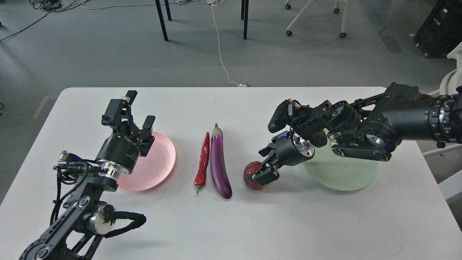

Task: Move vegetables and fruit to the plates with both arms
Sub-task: 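Move the right gripper down and grasp the red apple, then carry the red apple onto the green plate and release it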

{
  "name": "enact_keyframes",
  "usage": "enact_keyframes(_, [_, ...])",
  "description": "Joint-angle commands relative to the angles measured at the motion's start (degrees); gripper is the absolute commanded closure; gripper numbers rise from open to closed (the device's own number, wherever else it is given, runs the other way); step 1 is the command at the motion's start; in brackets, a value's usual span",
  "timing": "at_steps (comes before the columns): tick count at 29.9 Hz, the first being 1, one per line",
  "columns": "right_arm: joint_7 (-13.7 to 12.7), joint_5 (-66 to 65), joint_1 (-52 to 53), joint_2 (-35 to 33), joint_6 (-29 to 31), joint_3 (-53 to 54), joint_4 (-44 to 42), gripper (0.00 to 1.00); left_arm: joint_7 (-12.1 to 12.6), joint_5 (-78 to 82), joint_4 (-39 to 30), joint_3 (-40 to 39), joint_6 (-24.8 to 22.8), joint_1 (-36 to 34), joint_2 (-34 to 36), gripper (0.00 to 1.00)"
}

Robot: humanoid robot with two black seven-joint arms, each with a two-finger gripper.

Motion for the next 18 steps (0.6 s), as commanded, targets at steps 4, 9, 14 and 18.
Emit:
enact_keyframes(4, [0.0, 0.2, -2.1, 1.3, 0.3, -0.2, -1.5, 0.08, 0.0, 0.0, -0.1, 0.0, 0.0, 0.0, 0.0, 0.01])
enact_keyframes(9, [0.0, 2.3, -2.3, 2.0, 0.3, -0.9, -1.6, 0.4, 0.0, 0.0, -0.1, 0.0, 0.0, 0.0, 0.0, 0.01])
enact_keyframes(14, [0.0, 2.4, -1.1, 1.3, 0.3, -1.1, -1.4, 0.53, 0.0, 0.0, -0.1, 0.0, 0.0, 0.0, 0.0, 0.01])
enact_keyframes(18, [0.0, 2.3, 2.9, -3.4, 0.1, -1.0, -0.2, 0.53, 0.0, 0.0, -0.1, 0.0, 0.0, 0.0, 0.0, 0.01])
